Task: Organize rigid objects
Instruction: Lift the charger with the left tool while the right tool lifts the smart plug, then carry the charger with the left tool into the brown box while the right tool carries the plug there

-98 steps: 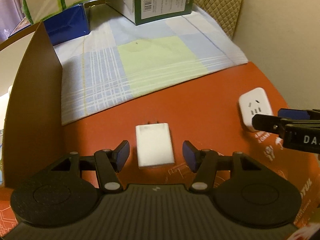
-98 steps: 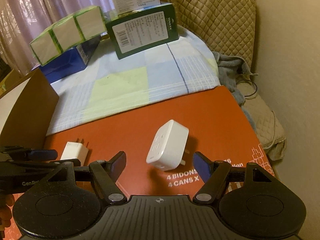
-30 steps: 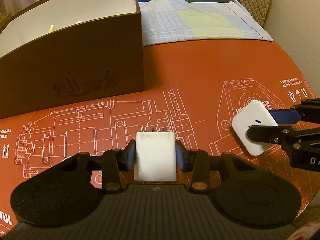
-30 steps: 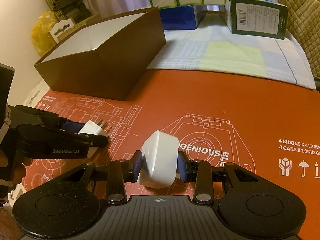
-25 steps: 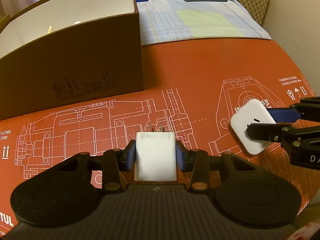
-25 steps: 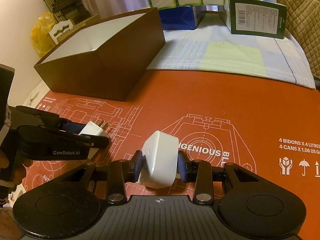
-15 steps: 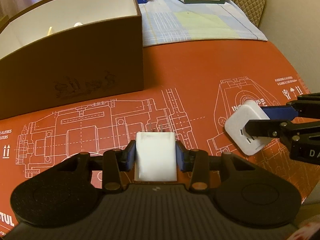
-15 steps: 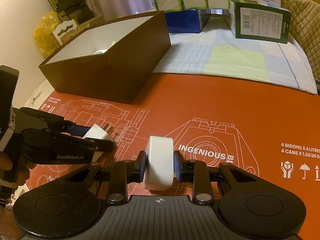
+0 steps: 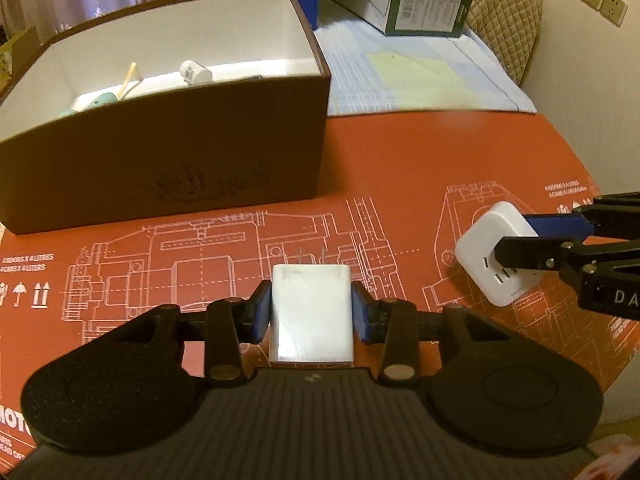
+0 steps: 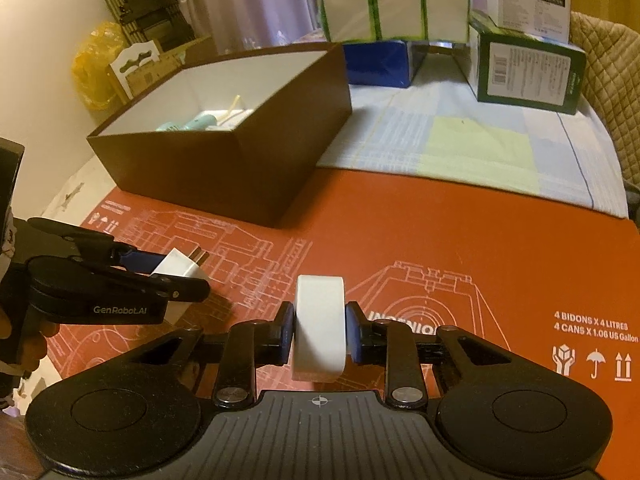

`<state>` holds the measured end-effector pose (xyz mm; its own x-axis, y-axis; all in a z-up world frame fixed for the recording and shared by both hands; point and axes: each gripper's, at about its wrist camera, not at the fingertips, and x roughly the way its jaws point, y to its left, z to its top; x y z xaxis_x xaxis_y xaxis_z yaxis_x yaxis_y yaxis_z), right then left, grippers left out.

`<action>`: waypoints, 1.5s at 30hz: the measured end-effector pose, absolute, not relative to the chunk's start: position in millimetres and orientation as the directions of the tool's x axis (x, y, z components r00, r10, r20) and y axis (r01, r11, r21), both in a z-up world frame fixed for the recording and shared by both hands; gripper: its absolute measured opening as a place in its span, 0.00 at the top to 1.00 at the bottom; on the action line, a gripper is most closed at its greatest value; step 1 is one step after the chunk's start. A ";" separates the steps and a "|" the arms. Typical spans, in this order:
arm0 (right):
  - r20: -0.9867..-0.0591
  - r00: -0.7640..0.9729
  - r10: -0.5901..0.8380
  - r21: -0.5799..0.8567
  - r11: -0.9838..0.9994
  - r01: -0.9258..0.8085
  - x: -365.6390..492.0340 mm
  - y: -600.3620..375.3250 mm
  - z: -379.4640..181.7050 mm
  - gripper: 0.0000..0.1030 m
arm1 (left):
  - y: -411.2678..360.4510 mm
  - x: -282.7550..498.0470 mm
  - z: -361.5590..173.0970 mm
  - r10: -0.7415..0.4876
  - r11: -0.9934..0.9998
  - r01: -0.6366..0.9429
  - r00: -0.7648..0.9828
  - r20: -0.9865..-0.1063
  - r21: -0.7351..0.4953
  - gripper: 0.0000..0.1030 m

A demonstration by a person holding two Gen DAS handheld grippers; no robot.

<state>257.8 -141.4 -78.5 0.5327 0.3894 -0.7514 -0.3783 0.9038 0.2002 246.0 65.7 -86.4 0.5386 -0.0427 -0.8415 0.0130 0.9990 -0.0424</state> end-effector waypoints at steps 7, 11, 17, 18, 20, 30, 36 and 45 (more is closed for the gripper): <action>-0.729 0.542 0.418 0.207 0.890 -0.407 258.6 -130.6 -62.0 0.77 | 77.7 240.5 -61.6 -0.050 0.998 0.003 0.576 -0.816 -0.059 0.65; -0.708 0.550 0.444 0.212 0.876 -0.433 259.5 -121.5 -48.1 0.77 | 87.4 236.9 -44.7 -0.053 0.997 -0.006 0.600 -0.798 -0.070 0.65; -0.666 0.565 0.487 0.214 0.850 -0.481 265.8 -102.5 -20.7 0.77 | 103.1 236.1 -18.2 -0.048 0.997 -0.021 0.632 -0.773 -0.080 0.65; -0.659 0.568 0.494 0.214 0.846 -0.488 267.6 -99.0 -15.7 0.77 | 106.8 236.8 -13.0 -0.046 0.997 -0.024 0.640 -0.767 -0.080 0.65; -0.643 0.574 0.508 0.210 0.837 -0.506 272.4 -90.5 -5.8 0.77 | 113.5 237.3 -4.1 -0.042 0.996 -0.027 0.657 -0.753 -0.079 0.65; -0.594 0.579 0.558 0.211 0.803 -0.557 312.9 -44.8 22.3 0.77 | 158.6 266.0 25.1 0.011 0.997 -0.060 0.719 -0.695 -0.046 0.65; -0.596 0.582 0.554 0.211 0.807 -0.552 347.1 -18.1 24.2 0.77 | 187.8 298.0 32.6 0.027 0.997 -0.066 0.731 -0.681 -0.031 0.65; -0.644 0.602 0.472 0.177 0.858 -0.483 405.3 11.1 12.8 0.77 | 220.4 352.8 19.3 0.027 0.999 -0.050 0.700 -0.714 -0.011 0.65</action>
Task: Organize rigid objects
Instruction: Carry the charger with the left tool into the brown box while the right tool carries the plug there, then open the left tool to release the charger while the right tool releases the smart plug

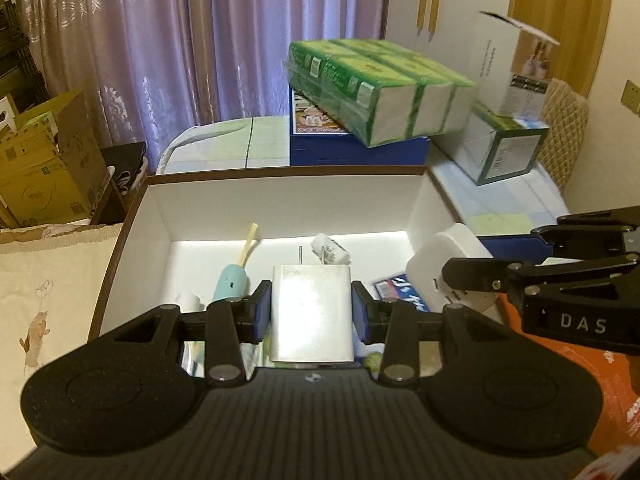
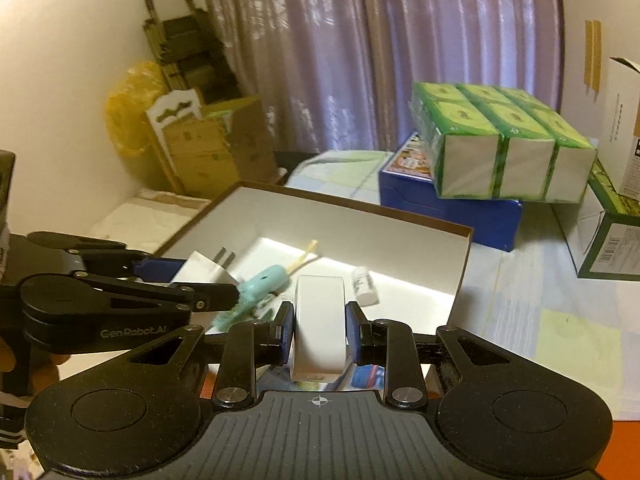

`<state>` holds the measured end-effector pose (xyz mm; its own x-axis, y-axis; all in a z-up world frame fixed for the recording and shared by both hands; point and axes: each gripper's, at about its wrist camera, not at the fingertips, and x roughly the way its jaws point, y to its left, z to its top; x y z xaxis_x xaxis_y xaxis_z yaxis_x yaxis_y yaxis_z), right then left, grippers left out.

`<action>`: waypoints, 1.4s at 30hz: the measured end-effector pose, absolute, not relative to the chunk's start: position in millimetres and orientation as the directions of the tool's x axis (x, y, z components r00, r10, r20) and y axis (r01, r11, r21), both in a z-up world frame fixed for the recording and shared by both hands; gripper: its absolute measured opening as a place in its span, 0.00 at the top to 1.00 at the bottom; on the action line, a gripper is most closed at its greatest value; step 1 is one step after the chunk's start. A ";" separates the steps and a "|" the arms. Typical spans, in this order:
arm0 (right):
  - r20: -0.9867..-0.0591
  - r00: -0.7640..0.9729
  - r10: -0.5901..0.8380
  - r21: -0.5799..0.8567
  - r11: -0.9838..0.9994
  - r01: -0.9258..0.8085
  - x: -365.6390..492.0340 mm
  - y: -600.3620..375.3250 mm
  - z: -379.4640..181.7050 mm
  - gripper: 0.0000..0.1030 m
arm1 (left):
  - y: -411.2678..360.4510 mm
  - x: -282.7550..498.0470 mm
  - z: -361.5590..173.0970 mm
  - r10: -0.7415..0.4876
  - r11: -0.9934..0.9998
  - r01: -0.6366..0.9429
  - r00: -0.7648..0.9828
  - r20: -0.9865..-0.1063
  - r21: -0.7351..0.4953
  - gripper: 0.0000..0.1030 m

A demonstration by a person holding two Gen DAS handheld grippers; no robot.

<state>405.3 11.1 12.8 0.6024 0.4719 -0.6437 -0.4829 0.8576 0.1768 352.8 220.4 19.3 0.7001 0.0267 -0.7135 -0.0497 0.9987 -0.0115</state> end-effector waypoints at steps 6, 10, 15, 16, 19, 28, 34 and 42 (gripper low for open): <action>-0.685 0.605 0.407 0.159 0.893 -0.421 438.2 19.3 -2.5 0.77 | 235.5 386.2 3.9 0.024 1.000 -0.024 0.668 -0.744 0.010 0.65; -0.712 0.603 0.359 0.141 0.915 -0.379 458.9 22.9 -14.1 0.77 | 243.7 406.4 -4.2 0.019 1.000 -0.004 0.655 -0.756 0.022 0.65; -0.741 0.598 0.305 0.120 0.937 -0.329 482.3 25.5 -28.1 0.77 | 252.2 430.0 -14.8 0.013 0.999 0.017 0.637 -0.771 0.030 0.65; -0.746 0.597 0.295 0.116 0.940 -0.321 486.4 26.0 -31.0 0.77 | 253.3 433.8 -16.9 0.010 0.999 0.021 0.634 -0.773 0.030 0.65; -0.760 0.594 0.263 0.094 0.949 -0.300 496.8 28.7 -38.1 0.77 | 258.0 444.1 -24.0 0.002 0.999 0.029 0.620 -0.784 0.026 0.65; -0.795 0.580 0.176 0.021 0.964 -0.264 518.8 40.2 -59.0 0.77 | 269.4 470.4 -53.3 -0.018 1.000 0.025 0.565 -0.825 -0.005 0.65; -0.807 0.578 0.125 -0.020 0.971 -0.238 529.0 46.7 -69.5 0.77 | 272.9 483.5 -66.1 -0.034 0.999 0.027 0.542 -0.840 -0.023 0.65; -0.789 0.606 0.099 -0.029 0.980 -0.197 534.5 49.3 -64.6 0.77 | 275.2 487.1 -66.4 -0.051 0.998 0.048 0.554 -0.831 -0.029 0.61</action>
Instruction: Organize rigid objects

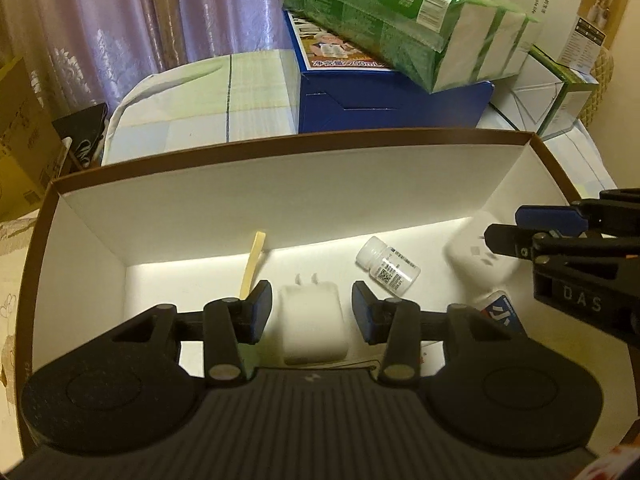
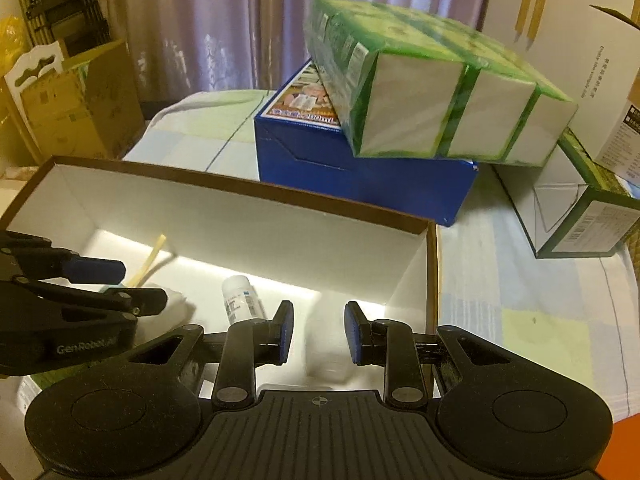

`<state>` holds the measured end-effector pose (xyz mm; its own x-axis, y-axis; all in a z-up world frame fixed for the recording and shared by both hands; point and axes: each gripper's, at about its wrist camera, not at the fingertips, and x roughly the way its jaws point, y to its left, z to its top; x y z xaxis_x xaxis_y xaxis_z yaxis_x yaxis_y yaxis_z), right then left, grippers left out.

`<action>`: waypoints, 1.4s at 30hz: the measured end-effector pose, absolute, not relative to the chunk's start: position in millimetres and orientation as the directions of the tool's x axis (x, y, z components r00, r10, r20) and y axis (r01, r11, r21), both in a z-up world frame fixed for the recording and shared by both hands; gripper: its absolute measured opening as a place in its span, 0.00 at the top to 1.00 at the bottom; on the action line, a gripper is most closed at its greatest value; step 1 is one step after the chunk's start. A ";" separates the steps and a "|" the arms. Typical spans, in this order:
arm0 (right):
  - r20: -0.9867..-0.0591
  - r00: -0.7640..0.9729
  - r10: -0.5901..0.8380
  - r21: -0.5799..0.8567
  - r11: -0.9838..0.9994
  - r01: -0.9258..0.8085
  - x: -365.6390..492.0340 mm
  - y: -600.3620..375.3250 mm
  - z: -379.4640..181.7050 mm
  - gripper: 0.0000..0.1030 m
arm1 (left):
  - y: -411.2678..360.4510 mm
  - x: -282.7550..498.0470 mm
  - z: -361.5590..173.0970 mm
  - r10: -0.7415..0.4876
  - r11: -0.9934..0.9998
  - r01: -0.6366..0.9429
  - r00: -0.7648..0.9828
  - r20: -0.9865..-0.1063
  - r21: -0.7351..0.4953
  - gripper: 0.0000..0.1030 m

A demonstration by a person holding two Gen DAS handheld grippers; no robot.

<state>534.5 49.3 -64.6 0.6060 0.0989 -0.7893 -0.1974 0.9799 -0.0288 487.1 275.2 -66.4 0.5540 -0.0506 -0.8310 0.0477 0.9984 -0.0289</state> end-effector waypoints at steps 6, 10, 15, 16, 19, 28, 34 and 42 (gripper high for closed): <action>-0.802 0.584 0.126 -0.005 0.976 -0.216 528.0 52.6 -61.9 0.76 | 278.3 483.8 -65.5 -0.052 0.998 0.058 0.553 -0.831 -0.024 0.56; -0.810 0.572 0.129 0.001 0.976 -0.218 522.3 55.1 -63.7 0.75 | 280.8 479.0 -63.3 -0.059 0.998 0.055 0.556 -0.829 -0.033 0.53; -0.812 0.568 0.133 0.010 0.977 -0.215 514.1 55.6 -62.4 0.66 | 284.1 471.0 -57.6 -0.057 0.998 0.046 0.573 -0.817 -0.037 0.47; -0.810 0.571 0.133 0.012 0.977 -0.212 511.7 55.4 -61.1 0.64 | 285.0 468.6 -56.0 -0.055 0.998 0.045 0.577 -0.815 -0.035 0.47; -0.800 0.582 0.148 0.031 0.978 -0.207 502.5 53.5 -55.5 0.54 | 286.6 461.3 -49.1 -0.057 0.998 0.043 0.595 -0.801 -0.040 0.46; -0.738 0.646 0.198 0.103 0.978 -0.182 458.6 43.4 -30.5 0.34 | 281.9 417.1 -16.6 -0.058 0.998 0.039 0.678 -0.733 -0.042 0.29; -0.686 0.695 0.215 0.132 0.976 -0.171 426.1 32.3 -12.8 0.32 | 275.0 376.6 5.6 -0.049 0.999 0.026 0.727 -0.685 -0.043 0.25; -0.643 0.736 0.209 0.126 0.978 -0.168 377.3 17.1 3.8 0.32 | 249.5 320.3 26.9 -0.031 1.000 0.023 0.767 -0.641 -0.021 0.25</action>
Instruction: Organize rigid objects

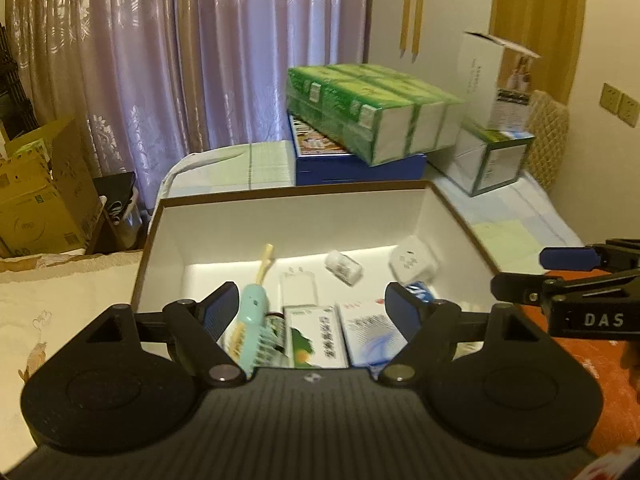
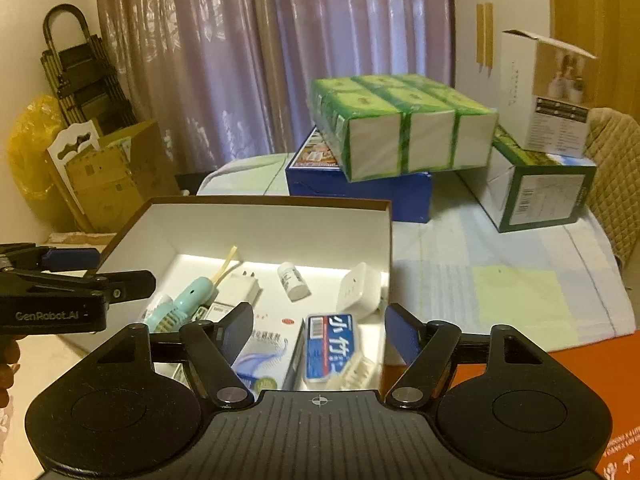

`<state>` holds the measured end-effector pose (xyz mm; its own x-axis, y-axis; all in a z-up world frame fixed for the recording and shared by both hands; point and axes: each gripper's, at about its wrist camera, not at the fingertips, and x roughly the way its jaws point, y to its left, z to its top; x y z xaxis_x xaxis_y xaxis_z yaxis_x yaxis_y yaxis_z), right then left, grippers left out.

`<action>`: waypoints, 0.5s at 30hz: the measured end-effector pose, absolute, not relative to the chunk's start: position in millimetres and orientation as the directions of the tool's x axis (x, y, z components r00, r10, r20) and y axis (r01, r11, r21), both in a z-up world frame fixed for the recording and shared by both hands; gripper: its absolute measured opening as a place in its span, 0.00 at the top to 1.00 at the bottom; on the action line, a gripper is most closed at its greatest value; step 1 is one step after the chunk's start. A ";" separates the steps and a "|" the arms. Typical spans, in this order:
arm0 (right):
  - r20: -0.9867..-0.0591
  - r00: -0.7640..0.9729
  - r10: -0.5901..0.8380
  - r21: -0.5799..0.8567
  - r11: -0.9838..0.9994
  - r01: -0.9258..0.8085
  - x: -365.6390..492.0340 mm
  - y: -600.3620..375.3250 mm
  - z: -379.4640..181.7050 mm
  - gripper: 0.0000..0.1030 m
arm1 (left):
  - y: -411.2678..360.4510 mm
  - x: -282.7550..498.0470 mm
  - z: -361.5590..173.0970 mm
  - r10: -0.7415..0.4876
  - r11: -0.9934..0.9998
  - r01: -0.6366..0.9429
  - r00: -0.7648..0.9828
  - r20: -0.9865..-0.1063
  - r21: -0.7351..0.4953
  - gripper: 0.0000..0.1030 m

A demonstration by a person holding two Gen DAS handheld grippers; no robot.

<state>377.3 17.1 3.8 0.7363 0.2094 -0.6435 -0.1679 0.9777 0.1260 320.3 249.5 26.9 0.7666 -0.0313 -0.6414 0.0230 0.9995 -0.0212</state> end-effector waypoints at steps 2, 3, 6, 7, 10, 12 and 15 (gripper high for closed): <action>-0.638 0.741 0.212 0.126 0.977 -0.171 363.8 11.4 7.1 0.32 | 240.9 307.0 31.1 -0.032 0.999 0.020 0.766 -0.641 -0.026 0.25; -0.634 0.744 0.212 0.122 0.977 -0.174 357.1 8.7 8.2 0.32 | 236.3 300.2 32.3 -0.028 1.000 0.016 0.767 -0.641 -0.024 0.25; -0.630 0.742 0.228 0.113 0.973 -0.203 334.8 -0.5 11.7 0.32 | 221.3 283.2 34.1 -0.015 1.000 0.008 0.758 -0.653 -0.014 0.25; -0.634 0.737 0.234 0.114 0.971 -0.210 328.4 -3.3 12.0 0.32 | 215.3 276.5 34.3 -0.010 1.000 0.003 0.755 -0.656 -0.012 0.26; -0.659 0.710 0.248 0.133 0.968 -0.215 308.4 -14.0 11.9 0.32 | 198.7 259.1 32.6 -0.012 1.000 -0.001 0.745 -0.667 -0.019 0.26; -0.666 0.699 0.260 0.152 0.965 -0.214 296.5 -22.4 11.3 0.32 | 187.3 248.8 30.6 -0.012 1.000 -0.001 0.738 -0.675 -0.019 0.26; -0.674 0.691 0.260 0.164 0.965 -0.203 277.2 -35.2 9.4 0.32 | 170.1 232.1 27.7 -0.019 1.000 -0.002 0.727 -0.687 -0.030 0.27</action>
